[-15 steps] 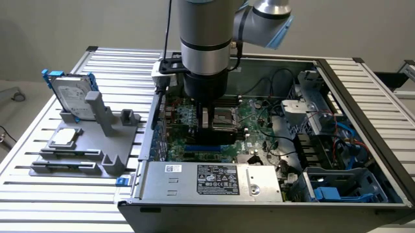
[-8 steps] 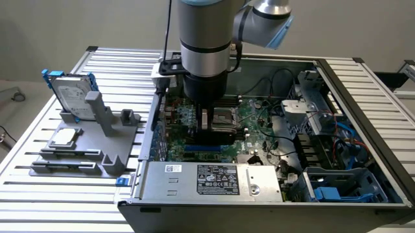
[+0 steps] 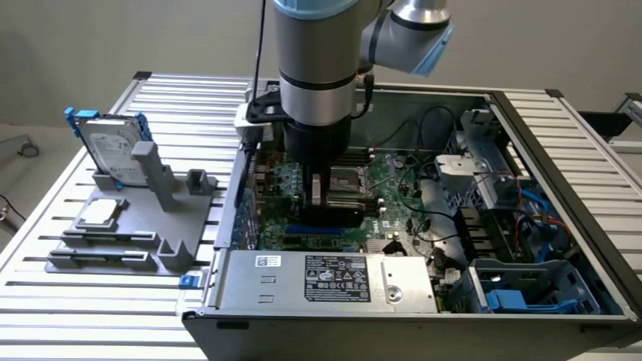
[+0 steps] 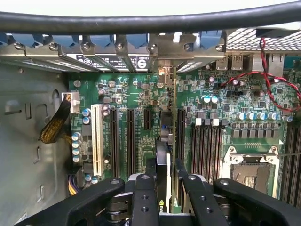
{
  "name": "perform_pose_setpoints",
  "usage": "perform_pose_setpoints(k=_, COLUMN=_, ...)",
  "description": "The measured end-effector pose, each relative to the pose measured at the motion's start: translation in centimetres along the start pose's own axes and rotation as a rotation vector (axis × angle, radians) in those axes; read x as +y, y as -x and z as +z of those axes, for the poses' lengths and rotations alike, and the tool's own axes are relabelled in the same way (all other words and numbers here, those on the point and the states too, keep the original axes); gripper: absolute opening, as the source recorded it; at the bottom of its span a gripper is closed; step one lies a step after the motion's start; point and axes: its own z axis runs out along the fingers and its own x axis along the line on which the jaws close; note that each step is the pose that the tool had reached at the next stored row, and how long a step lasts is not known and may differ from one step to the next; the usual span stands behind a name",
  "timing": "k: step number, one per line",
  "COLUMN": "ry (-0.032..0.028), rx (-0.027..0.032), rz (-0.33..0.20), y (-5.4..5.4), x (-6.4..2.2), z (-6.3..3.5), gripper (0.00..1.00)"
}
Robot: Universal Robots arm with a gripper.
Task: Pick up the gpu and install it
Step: 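Insert the gpu into the slot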
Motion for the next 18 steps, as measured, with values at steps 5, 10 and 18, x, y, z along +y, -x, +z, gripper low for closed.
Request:
perform_pose_setpoints(k=5, ry=0.0016, rx=-0.0008, rz=-0.001, y=-0.16, x=0.01, z=0.26, gripper=0.26)
perform_pose_setpoints(k=10, ry=0.0043, rx=-0.0024, rz=-0.003, y=-0.21, x=0.01, z=0.39, gripper=0.26)
perform_pose_setpoints(k=18, ry=0.0061, rx=-0.0078, rz=-0.011, y=-0.21, x=0.01, z=0.47, gripper=0.26)
